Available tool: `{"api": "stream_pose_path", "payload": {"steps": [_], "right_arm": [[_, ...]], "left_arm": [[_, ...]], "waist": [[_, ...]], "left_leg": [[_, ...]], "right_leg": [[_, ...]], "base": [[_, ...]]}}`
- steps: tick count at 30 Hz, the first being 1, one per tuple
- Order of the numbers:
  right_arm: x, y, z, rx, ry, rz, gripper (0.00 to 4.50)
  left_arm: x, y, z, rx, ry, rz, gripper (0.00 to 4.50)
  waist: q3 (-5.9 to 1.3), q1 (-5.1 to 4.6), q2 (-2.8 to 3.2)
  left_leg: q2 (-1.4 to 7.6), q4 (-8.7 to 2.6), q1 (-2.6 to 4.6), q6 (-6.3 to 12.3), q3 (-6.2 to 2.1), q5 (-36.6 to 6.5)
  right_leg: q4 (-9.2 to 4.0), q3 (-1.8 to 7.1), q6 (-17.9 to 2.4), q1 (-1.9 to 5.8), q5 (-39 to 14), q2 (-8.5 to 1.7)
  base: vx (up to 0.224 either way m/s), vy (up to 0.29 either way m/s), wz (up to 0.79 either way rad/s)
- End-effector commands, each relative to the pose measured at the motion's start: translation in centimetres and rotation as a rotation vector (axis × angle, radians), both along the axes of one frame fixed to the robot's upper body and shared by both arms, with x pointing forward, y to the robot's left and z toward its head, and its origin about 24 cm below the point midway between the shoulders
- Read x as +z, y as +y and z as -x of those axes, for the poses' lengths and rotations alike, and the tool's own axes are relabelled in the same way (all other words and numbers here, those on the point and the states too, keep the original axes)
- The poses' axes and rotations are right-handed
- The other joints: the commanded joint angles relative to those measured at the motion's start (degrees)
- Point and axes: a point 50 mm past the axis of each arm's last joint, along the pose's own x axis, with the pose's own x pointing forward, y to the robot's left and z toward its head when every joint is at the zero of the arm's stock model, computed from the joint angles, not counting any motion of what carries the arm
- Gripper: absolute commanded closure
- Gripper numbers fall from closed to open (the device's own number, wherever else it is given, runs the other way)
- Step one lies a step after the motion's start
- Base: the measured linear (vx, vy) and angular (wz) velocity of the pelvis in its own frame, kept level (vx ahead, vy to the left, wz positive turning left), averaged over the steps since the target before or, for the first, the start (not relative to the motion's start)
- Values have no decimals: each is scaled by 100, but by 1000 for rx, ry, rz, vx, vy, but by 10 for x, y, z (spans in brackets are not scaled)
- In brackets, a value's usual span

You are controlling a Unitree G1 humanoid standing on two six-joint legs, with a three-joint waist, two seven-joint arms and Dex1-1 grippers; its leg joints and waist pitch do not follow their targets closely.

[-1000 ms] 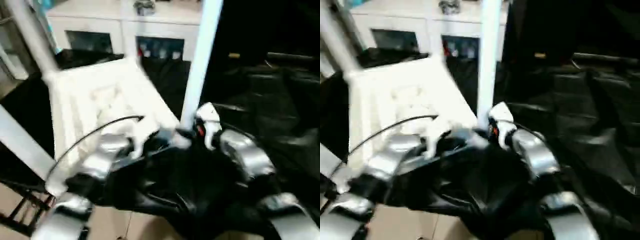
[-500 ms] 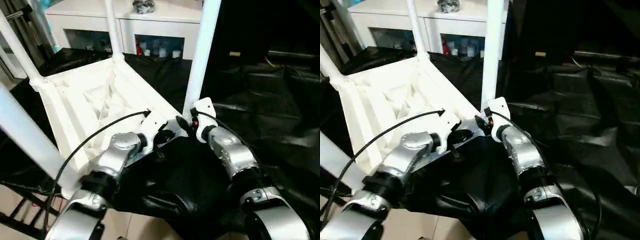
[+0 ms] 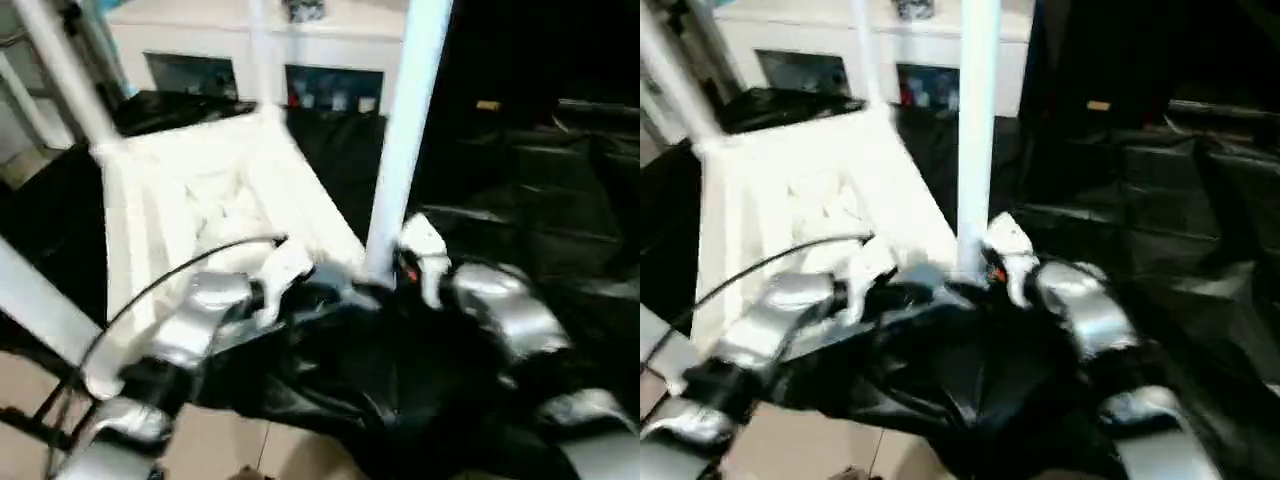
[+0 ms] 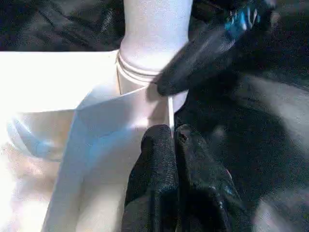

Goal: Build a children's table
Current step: Rotate leg to tighten

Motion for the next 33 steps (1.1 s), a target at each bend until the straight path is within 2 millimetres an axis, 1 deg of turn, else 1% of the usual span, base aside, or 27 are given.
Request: {"api": "stream_pose_path", "payload": {"steps": [1, 2, 3, 4, 5, 7, 8, 9, 12, 13, 15, 17, 18, 19, 20, 21, 23, 24, 26, 27, 28, 29, 30, 31, 32, 33], "right_arm": [[8, 5, 4, 88, -12, -16, 60], [10, 3, 6, 108, -14, -18, 60], [10, 3, 6, 110, -13, -19, 60], [13, 1, 8, 140, 1, -31, 60], [14, 1, 9, 157, 9, -36, 86], [14, 2, 11, 177, 18, -36, 94], [13, 2, 13, 200, 35, -34, 102], [12, 3, 16, 222, 53, -32, 114], [10, 4, 20, 252, 78, -26, 136], [9, 5, 22, 265, 86, -16, 150], [7, 5, 23, 277, 92, -7, 174], [4, 5, 25, 284, 102, 7, 185], [3, 6, 25, 281, 103, 8, 194], [2, 6, 25, 278, 104, 8, 194], [2, 6, 24, 269, 104, 3, 217], [1, 9, 25, 261, 109, -11, 217], [-1, 10, 27, 253, 115, -22, 232], [-1, 10, 27, 251, 115, -23, 239], [-6, 12, 27, 174, 116, -46, 247], [-9, 13, 26, 129, 114, -47, 247], [-11, 13, 25, 92, 107, -43, 249], [-12, 13, 24, 74, 103, -40, 251], [-18, 16, 22, -19, 106, -42, 252], [-22, 18, 21, -79, 107, -45, 253], [-27, 21, 20, -148, 118, -46, 254], [-32, 26, 21, -198, 127, -51, 254]], "left_arm": [[6, -8, 6, -106, -12, 13, 450], [5, -4, 9, -125, -1, 5, 450], [5, -4, 9, -128, 0, 4, 450], [4, 2, 12, -153, 13, -13, 450], [4, 4, 12, -160, 17, -21, 450], [3, 6, 13, -169, 19, -26, 450], [4, 7, 14, -179, 25, -26, 450], [4, 8, 15, -186, 30, -25, 450], [5, 8, 15, -193, 35, -22, 450], [5, 8, 16, -197, 38, -19, 450], [6, 8, 16, -200, 39, -16, 450], [6, 7, 17, -208, 45, -15, 450], [6, 7, 16, -206, 43, -15, 450], [6, 7, 16, -204, 41, -16, 450], [5, 6, 16, -199, 40, -16, 450], [5, 5, 14, -184, 38, -13, 450], [5, 3, 11, -155, 29, -13, 450], [5, 3, 11, -152, 28, -14, 450], [5, -1, 1, -57, -3, -22, 450], [5, -4, -2, -26, -21, -21, 450], [6, -5, -5, 4, -35, -21, 450], [6, -6, -7, 19, -42, -21, 450], [8, -12, -12, 75, -62, -11, 450], [8, -16, -14, 108, -72, -5, 450], [9, -21, -16, 133, -81, 0, 450], [9, -26, -18, 155, -85, 8, 450]], "waist": [[-366, -1, -74], [-358, 21, -105], [-360, 29, -101], [-362, 38, -127], [-364, 44, -122], [-365, 47, -120], [-368, 46, -128], [-371, 50, -160], [-374, 57, -148], [-374, 53, -170], [-371, 58, -161], [-368, 56, -159], [-368, 57, -144], [-370, 54, -160], [-374, 60, -143], [-378, 61, -136], [-374, 59, -147], [-370, 57, -136], [-352, 74, -117], [-326, 67, -133], [-318, 60, -135], [-322, 46, -128], [-327, 38, -94], [-314, 18, -68], [-318, -5, -80], [-320, -10, -60]], "left_leg": [[258, -351, 87, 465, -77, -963], [258, -362, 92, 414, -81, -1004], [259, -361, 99, 392, -80, -1007], [259, -365, 92, 365, -83, -949], [257, -367, 91, 365, -81, -900], [254, -366, 93, 357, -78, -886], [250, -364, 87, 351, -80, -864], [247, -364, 82, 360, -82, -845], [247, -359, 82, 369, -82, -802], [247, -361, 73, 361, -85, -784], [246, -359, 82, 341, -83, -833], [243, -363, 82, 309, -84, -849], [243, -363, 84, 296, -88, -851], [240, -362, 84, 286, -87, -856], [242, -360, 86, 283, -89, -840], [241, -357, 88, 283, -90, -827], [243, -361, 86, 273, -92, -849], [239, -363, 84, 267, -93, -876], [250, -375, 121, 202, -91, -1040], [236, -397, 125, 132, -96, -1216], [232, -410, 125, 87, -105, -1300], [228, -414, 129, 5, -113, -1422], [223, -421, 131, -53, -132, -1430], [220, -430, 130, -77, -128, -1473], [216, -432, 147, -123, -136, -1567], [210, -439, 143, -157, -150, -1610]], "right_leg": [[-376, 265, -1415, 291, -690, -376], [-384, 270, -1358, 288, -866, -383], [-386, 275, -1336, 280, -910, -389], [-377, 278, -1306, 284, -926, -390], [-372, 278, -1304, 273, -873, -378], [-367, 277, -1314, 270, -795, -370], [-360, 275, -1327, 276, -719, -372], [-352, 273, -1331, 287, -685, -376], [-346, 270, -1352, 284, -601, -374], [-339, 270, -1362, 294, -576, -380], [-349, 272, -1355, 287, -668, -383], [-360, 274, -1352, 288, -708, -383], [-356, 274, -1352, 288, -708, -382], [-354, 273, -1349, 292, -686, -377], [-350, 274, -1364, 295, -647, -383], [-343, 272, -1375, 295, -590, -377], [-345, 271, -1372, 297, -573, -376], [-345, 269, -1375, 297, -597, -373], [-385, 280, -1348, 274, -801, -378], [-427, 278, -1286, 274, -1111, -378], [-443, 277, -1239, 281, -1291, -384], [-472, 281, -1142, 279, -1527, -393], [-472, 282, -1085, 281, -1585, -397], [-490, 284, -1066, 266, -1620, -386], [-504, 277, -1028, 266, -1723, -385], [-515, 274, -989, 267, -1805, -391]], "base": [[0, 0, 0], [0, 0, 0], [0, 0, 0], [0, 0, 0], [0, 0, 0], [0, 0, 0], [0, 0, 0], [0, 0, 0], [0, 0, 0], [0, 0, 0], [0, 0, 0], [0, 0, 0], [0, 0, 0], [0, 0, 0], [0, 0, 0], [0, 0, 0], [0, 0, 0], [0, 0, 0], [0, 0, 0], [0, 0, 0], [0, 0, 0], [0, 0, 0], [0, 0, 0], [0, 0, 0], [0, 0, 0], [0, 0, 0]]}}
